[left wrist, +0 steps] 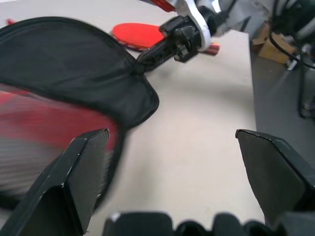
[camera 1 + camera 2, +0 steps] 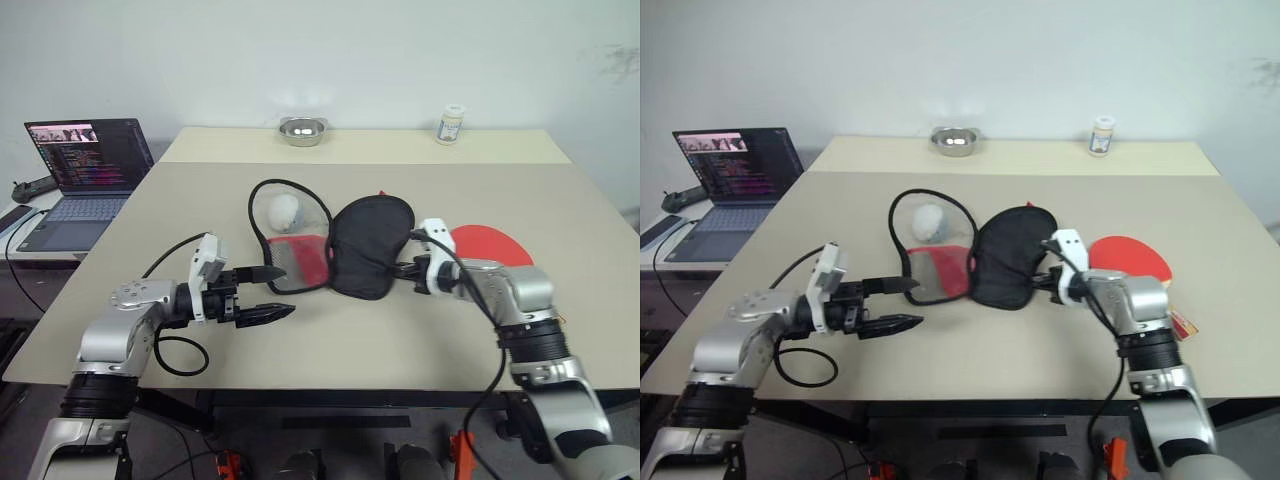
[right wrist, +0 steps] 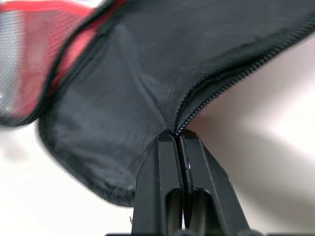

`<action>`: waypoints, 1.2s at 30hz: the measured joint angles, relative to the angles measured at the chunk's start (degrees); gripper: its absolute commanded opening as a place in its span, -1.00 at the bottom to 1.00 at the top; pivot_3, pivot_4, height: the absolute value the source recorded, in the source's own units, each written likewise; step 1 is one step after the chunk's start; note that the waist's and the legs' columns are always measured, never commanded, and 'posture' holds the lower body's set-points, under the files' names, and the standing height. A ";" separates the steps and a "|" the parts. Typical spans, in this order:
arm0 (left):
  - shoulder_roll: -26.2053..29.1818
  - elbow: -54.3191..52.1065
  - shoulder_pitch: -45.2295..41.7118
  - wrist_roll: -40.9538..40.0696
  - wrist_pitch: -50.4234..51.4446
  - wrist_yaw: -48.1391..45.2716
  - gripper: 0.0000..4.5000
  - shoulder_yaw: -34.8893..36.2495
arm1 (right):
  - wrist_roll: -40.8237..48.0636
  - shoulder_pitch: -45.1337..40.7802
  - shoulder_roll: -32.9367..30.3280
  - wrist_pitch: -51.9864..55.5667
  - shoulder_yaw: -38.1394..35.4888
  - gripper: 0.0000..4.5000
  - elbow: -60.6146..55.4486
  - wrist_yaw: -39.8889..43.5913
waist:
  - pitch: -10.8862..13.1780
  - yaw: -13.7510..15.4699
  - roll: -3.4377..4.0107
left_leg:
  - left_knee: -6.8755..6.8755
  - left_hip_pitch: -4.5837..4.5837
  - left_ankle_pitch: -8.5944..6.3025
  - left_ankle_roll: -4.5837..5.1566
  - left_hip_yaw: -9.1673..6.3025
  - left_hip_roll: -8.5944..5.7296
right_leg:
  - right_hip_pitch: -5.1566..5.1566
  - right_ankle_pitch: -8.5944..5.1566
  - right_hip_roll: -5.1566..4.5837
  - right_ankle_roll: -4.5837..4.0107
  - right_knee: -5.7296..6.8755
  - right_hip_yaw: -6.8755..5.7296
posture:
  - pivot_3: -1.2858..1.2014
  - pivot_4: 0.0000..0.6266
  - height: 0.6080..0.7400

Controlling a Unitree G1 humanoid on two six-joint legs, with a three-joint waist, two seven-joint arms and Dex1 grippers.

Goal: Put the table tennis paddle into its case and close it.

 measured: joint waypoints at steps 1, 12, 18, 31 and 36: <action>-0.76 -0.19 -0.75 0.00 0.25 0.07 1.00 -0.70 | -0.07 -0.51 -0.52 -0.03 0.28 -0.99 0.65 0.88 | 0.00 -0.02 0.00 | 0.00 0.00 0.00 0.00 0.01 0.00 | 0.00 0.00 0.00 0.00 0.01 0.00 | 0.03 -0.52 1.00; -2.36 -1.38 -5.06 0.02 2.23 1.94 1.00 -2.88 | -2.19 -1.94 -0.74 -1.61 0.70 -0.99 4.98 3.39 | 0.01 -0.09 -0.02 | 0.03 -0.03 0.07 -0.12 0.04 0.00 | -0.01 0.00 -0.01 0.00 -0.03 0.03 | 0.03 -0.52 1.00; -2.36 -1.49 -5.20 0.02 2.82 2.30 1.00 -2.89 | -3.39 -1.95 -0.87 -4.10 0.93 -0.73 7.65 3.90 | 0.01 -0.05 -0.02 | 0.04 -0.04 0.08 -0.15 0.03 -0.01 | -0.01 0.00 -0.01 0.01 -0.03 0.02 | 0.03 -0.52 1.00; -4.07 -4.54 -5.64 0.17 4.20 5.23 1.00 -3.99 | -4.94 -1.07 -10.48 -6.20 0.35 0.98 0.57 6.63 | 0.04 0.30 -0.06 | 0.07 -0.13 0.07 -0.12 0.01 -0.03 | -0.02 0.00 -0.03 0.03 -0.10 -0.02 | 0.03 -0.52 1.00; -4.99 -5.33 -6.79 2.56 3.73 7.55 1.00 -5.20 | -4.16 5.81 -20.61 -6.25 -3.37 0.98 -7.75 10.89 | 0.05 0.48 -0.08 | 0.11 -0.11 0.03 -0.07 0.07 -0.06 | 0.06 0.00 -0.07 0.07 -0.15 -0.02 | 0.03 -0.52 1.00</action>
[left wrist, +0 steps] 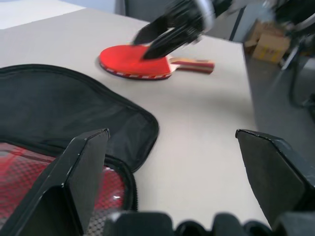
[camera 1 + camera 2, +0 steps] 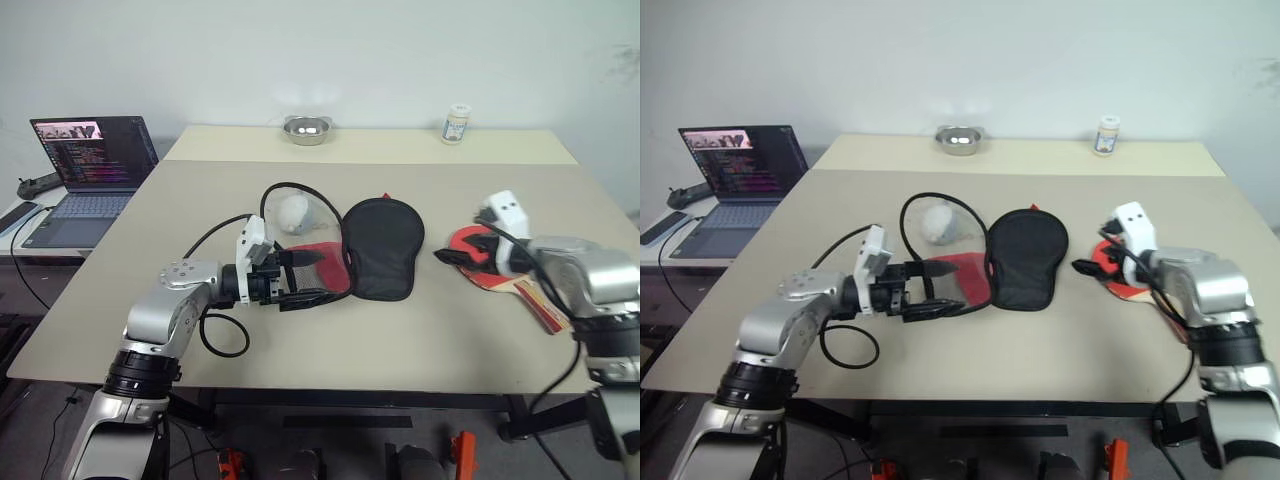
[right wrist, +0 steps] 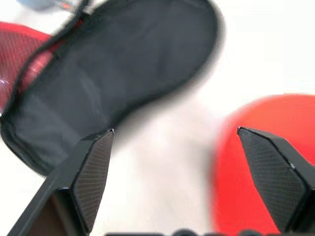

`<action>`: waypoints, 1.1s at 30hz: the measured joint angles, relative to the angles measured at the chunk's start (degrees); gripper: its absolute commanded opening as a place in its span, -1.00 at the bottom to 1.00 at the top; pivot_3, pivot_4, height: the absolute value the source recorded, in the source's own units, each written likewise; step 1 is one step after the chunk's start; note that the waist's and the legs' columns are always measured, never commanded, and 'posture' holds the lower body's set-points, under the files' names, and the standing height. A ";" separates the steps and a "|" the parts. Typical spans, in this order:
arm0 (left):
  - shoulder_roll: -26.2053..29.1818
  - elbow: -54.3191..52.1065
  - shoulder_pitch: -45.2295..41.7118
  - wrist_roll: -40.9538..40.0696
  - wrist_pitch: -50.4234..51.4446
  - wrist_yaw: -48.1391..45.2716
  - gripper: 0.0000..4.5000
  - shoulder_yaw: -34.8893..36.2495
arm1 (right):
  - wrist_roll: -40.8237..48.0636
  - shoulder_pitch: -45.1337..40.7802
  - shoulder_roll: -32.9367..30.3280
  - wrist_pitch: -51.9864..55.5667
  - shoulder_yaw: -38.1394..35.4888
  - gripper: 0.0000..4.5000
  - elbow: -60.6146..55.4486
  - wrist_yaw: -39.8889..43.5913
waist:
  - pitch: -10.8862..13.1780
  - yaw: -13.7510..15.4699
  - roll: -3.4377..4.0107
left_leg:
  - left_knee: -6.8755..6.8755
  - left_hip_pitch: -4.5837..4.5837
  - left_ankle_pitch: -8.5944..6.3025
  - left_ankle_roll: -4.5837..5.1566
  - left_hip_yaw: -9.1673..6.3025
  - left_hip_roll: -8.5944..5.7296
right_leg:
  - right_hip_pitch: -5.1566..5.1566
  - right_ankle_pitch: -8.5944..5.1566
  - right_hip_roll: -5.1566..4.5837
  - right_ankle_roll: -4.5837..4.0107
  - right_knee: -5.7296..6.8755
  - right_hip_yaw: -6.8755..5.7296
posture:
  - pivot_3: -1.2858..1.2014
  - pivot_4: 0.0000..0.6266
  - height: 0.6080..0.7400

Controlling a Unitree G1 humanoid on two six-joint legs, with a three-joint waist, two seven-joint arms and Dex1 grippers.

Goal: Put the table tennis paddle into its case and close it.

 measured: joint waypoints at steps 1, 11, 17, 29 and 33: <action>-0.36 0.02 -0.28 0.56 -0.42 0.07 1.00 -0.39 | -0.08 1.38 -1.81 -0.17 -0.96 0.98 -0.25 0.40 | 0.00 -0.03 0.00 | 0.02 0.00 0.00 0.01 0.01 0.00 | 0.01 0.01 0.00 0.02 0.00 0.01 | 0.03 -0.52 1.00; -4.96 1.02 -6.67 2.53 -2.08 -0.25 1.00 -3.95 | -0.64 12.31 -8.10 -1.11 -5.04 0.98 1.21 1.40 | 0.00 -0.43 -0.01 | 0.08 0.08 -0.03 0.08 0.12 0.05 | 0.10 0.02 0.01 0.03 0.06 0.06 | 0.03 -0.52 1.00; -5.63 1.70 -8.67 2.63 -2.00 -1.58 1.00 -5.05 | -1.31 12.44 -7.69 -2.23 -4.52 0.98 4.79 1.36 | 0.01 -0.37 -0.01 | 0.12 0.10 -0.01 0.04 0.08 0.04 | 0.20 0.03 0.01 0.04 0.02 0.01 | 0.03 -0.52 1.00; -5.45 3.31 -9.39 3.46 -2.34 -1.48 1.00 -5.38 | -6.18 6.96 -3.52 -10.31 -0.44 0.81 16.93 1.36 | 0.01 -0.48 -0.03 | 0.17 0.41 -0.04 0.11 0.08 0.03 | 0.56 0.09 0.02 0.14 -0.08 0.04 | 0.03 -0.52 1.00; -5.16 3.29 -8.97 3.51 -2.34 -1.35 1.00 -5.38 | -7.32 6.03 -3.41 -11.12 -0.24 0.29 18.71 1.44 | 0.01 -0.48 -0.03 | 0.17 0.46 -0.06 0.15 0.06 0.03 | 0.59 0.10 0.03 0.15 -0.08 0.05 | 0.03 -0.52 1.00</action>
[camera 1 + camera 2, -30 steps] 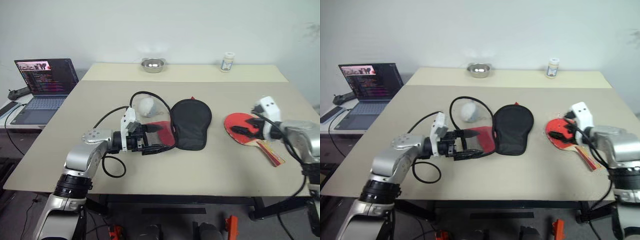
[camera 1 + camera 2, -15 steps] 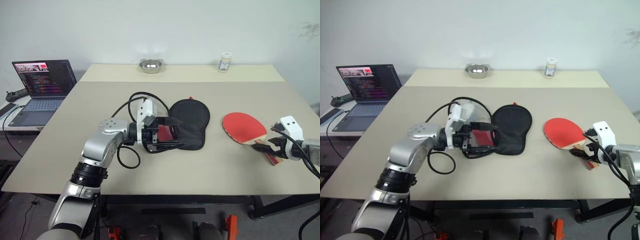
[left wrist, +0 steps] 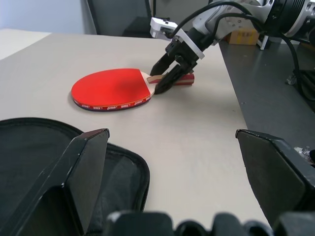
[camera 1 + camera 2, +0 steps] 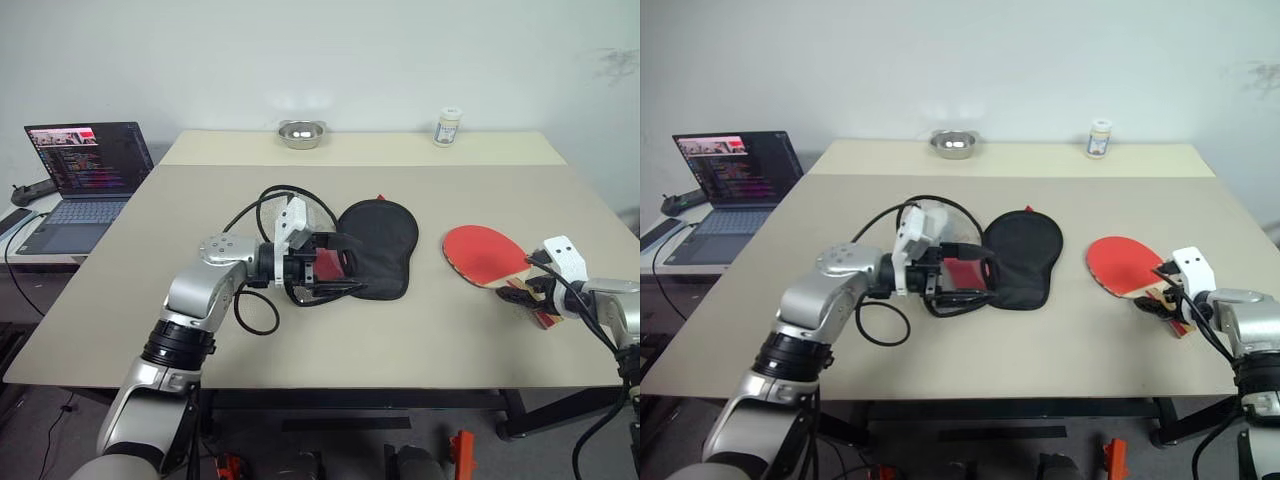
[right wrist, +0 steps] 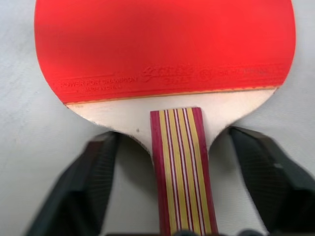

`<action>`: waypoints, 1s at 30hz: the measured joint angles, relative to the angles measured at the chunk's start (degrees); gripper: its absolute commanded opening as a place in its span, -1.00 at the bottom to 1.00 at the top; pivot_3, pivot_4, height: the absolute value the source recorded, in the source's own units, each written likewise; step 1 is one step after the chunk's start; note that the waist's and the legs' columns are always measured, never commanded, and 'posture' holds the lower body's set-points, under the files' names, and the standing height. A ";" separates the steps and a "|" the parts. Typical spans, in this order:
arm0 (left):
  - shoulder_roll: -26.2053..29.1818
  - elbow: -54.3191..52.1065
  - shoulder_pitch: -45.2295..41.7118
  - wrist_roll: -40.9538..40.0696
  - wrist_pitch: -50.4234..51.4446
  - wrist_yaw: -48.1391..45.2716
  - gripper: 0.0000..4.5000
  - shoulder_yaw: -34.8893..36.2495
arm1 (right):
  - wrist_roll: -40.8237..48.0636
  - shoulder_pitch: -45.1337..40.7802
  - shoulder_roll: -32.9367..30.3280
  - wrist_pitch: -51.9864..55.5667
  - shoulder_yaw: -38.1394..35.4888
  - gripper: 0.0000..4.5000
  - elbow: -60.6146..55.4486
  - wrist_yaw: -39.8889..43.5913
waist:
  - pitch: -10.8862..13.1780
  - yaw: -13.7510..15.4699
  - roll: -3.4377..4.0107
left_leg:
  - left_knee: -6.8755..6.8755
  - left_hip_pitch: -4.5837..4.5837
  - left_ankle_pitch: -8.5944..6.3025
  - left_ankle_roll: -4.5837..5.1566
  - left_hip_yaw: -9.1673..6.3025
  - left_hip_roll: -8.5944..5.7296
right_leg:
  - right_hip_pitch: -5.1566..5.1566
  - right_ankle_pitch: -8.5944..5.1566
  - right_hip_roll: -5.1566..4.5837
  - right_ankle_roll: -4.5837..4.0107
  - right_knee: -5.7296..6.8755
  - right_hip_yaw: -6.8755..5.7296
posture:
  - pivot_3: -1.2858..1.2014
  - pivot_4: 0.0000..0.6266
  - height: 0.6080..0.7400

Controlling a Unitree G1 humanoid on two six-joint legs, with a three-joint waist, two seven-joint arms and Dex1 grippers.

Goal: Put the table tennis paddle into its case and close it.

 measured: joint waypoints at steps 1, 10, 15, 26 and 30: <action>0.00 -0.01 0.10 0.00 0.00 0.02 1.00 0.00 | -0.13 -0.17 0.04 0.01 0.07 0.13 0.19 -0.01 | 0.00 0.00 0.00 | 0.00 0.00 0.00 0.00 -0.01 0.00 | 0.00 0.00 0.00 0.00 0.00 0.00 | 0.03 -0.52 1.00; 1.78 -0.28 3.34 0.00 -0.07 0.78 1.00 1.23 | 0.06 -0.59 1.77 2.09 -1.64 -0.52 -0.75 -2.66 | 0.00 -0.01 0.00 | 0.00 0.02 0.01 -0.02 -0.01 0.00 | 0.01 0.01 0.01 -0.01 0.00 0.02 | 0.03 -0.52 1.00; 3.78 -0.27 4.22 -0.27 -0.89 1.26 1.00 4.46 | 2.34 -0.82 4.55 9.13 -5.94 -0.52 -10.78 -8.18 | 0.05 -0.02 0.10 | -0.03 -0.20 0.07 -0.12 -0.01 0.01 | -0.31 0.01 0.00 -0.02 0.11 0.06 | 0.03 -0.52 1.00; 6.17 1.98 5.93 -0.35 -3.67 1.19 1.00 8.88 | 7.86 -6.96 35.74 24.58 -8.56 -0.52 -32.75 -27.94 | 0.04 0.36 0.12 | -0.05 -0.47 0.08 -0.15 -0.05 -0.05 | -0.69 0.02 -0.03 -0.05 0.16 0.09 | 0.03 -0.52 1.00; 6.24 2.30 6.50 -0.20 -4.46 1.17 1.00 8.97 | 6.63 -7.03 42.20 23.07 -6.94 -0.52 -31.65 -33.11 | 0.05 0.39 0.13 | -0.06 -0.47 0.08 -0.15 -0.04 -0.08 | -0.70 0.02 -0.05 -0.05 0.17 0.09 | 0.03 -0.52 1.00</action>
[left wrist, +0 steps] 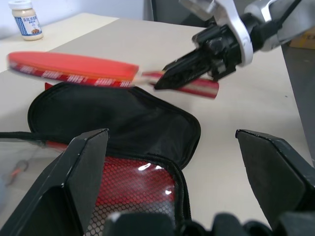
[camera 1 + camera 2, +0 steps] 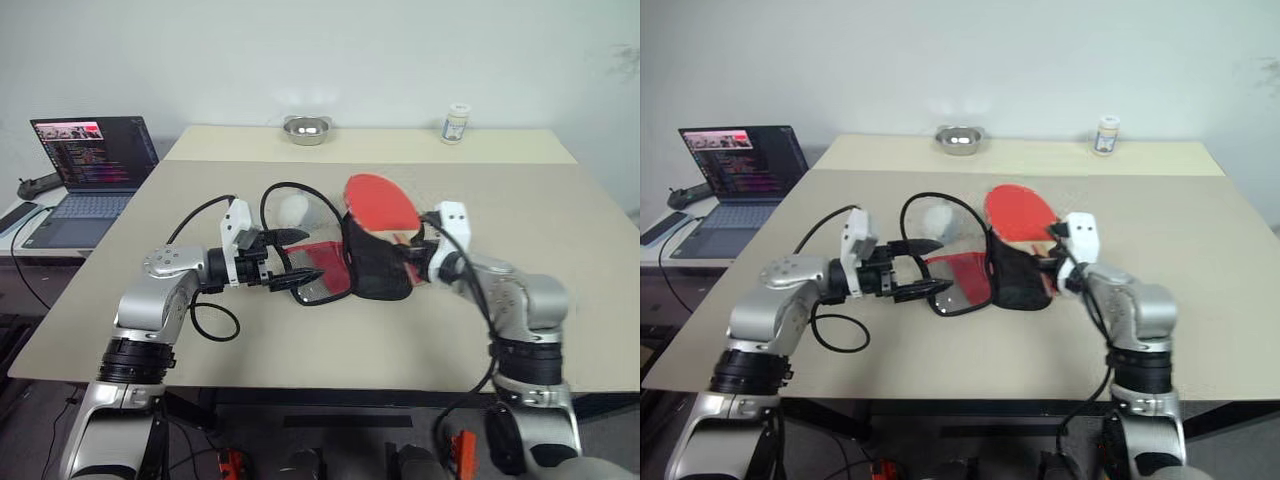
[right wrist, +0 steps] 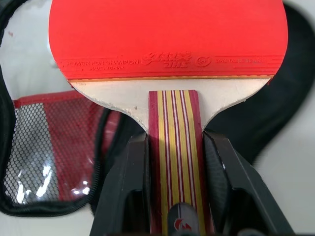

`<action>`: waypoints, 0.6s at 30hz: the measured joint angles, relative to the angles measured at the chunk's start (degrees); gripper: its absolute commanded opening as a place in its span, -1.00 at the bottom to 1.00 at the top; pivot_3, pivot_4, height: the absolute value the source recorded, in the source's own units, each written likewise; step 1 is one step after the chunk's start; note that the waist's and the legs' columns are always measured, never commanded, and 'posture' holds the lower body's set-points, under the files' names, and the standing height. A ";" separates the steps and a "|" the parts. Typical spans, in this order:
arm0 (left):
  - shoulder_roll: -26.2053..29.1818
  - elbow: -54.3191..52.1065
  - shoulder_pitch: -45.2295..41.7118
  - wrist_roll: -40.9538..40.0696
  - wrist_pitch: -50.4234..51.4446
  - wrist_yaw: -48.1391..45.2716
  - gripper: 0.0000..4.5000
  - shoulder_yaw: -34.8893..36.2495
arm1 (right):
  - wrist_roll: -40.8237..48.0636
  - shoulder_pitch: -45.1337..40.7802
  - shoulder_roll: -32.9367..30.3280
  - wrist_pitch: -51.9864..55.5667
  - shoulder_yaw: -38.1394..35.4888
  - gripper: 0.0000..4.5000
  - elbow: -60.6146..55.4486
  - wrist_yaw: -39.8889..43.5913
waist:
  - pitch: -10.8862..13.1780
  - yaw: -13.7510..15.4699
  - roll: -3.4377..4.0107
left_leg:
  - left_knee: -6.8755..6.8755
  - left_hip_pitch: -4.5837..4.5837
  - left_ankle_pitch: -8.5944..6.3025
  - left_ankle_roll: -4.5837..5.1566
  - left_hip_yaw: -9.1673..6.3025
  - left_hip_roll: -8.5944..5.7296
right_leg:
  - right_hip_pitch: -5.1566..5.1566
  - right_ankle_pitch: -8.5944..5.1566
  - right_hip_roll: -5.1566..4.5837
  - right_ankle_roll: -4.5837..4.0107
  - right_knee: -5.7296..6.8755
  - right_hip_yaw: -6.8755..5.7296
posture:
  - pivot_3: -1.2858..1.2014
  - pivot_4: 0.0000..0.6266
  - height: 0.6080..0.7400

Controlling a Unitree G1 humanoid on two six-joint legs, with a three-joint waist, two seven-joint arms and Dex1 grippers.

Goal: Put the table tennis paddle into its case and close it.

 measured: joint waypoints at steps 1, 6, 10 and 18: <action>0.01 0.00 0.04 0.01 -0.33 0.00 1.00 0.00 | -0.16 -0.05 0.86 -0.72 0.00 -0.52 0.72 -0.95 | 0.00 -0.03 0.00 | 0.00 0.01 0.00 0.00 0.00 0.00 | 0.00 0.00 0.00 0.00 0.01 0.00 | 0.03 -0.52 1.00; 0.01 0.05 0.73 0.28 -1.57 0.04 1.00 0.01 | -2.61 -1.20 5.36 -7.19 0.42 -0.52 7.84 -5.21 | -0.01 -0.47 0.02 | -0.01 0.04 0.00 0.00 0.04 0.04 | -0.02 0.00 0.05 -0.01 0.08 0.04 | 0.03 -0.52 1.00; -0.02 0.09 1.30 0.49 -1.98 0.12 1.00 -0.02 | -3.96 -1.52 7.44 -11.17 0.96 -0.52 13.23 -7.01 | 0.00 -0.86 0.04 | -0.02 0.04 0.00 0.00 0.06 0.04 | -0.05 0.00 0.05 -0.01 0.09 0.06 | 0.03 -0.52 1.00; -0.02 0.14 1.60 0.86 -2.93 0.13 1.00 -0.03 | -5.23 -1.77 7.43 -15.31 2.65 -0.52 17.50 -7.54 | 0.00 -1.19 0.04 | -0.02 0.04 0.00 0.00 0.06 0.04 | -0.04 0.00 0.05 -0.01 0.09 0.06 | 0.03 -0.52 1.00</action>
